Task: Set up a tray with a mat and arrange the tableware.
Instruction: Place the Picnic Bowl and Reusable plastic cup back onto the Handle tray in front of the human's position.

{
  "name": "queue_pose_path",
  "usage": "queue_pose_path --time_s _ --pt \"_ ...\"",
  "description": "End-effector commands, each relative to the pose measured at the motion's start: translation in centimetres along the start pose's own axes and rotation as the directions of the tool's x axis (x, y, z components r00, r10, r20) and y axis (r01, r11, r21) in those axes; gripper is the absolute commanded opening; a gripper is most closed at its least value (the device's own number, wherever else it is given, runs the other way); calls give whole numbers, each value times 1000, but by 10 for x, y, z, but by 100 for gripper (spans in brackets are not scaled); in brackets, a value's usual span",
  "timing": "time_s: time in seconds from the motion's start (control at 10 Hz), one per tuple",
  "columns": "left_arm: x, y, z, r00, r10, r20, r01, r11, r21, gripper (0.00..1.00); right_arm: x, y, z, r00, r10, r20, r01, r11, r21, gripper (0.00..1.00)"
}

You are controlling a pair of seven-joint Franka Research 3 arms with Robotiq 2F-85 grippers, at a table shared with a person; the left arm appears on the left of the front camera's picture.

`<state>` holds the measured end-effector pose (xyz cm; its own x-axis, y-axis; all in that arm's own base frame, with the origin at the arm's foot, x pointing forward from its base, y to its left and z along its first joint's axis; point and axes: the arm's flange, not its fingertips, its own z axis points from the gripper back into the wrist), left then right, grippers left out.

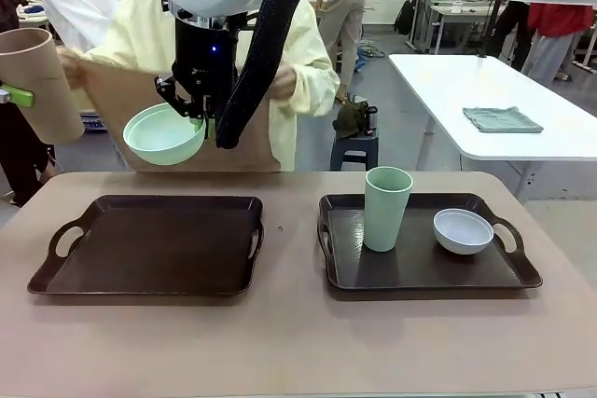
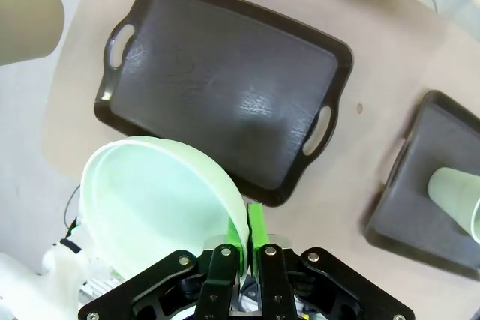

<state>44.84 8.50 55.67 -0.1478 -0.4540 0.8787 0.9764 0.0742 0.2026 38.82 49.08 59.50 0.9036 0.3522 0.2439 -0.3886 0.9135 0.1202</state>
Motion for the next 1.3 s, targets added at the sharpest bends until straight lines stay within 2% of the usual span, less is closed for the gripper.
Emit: queue_pose_path --time_s 0.0,1.2 --pt "0 -1 -1 1000 -18 -1 18 1000 4 0 1 1 0 1000 0 12 0 1000 -1 2" --pt "0 -1 -1 1000 -18 -1 18 1000 4 0 1 1 0 1000 0 12 0 1000 -1 2"
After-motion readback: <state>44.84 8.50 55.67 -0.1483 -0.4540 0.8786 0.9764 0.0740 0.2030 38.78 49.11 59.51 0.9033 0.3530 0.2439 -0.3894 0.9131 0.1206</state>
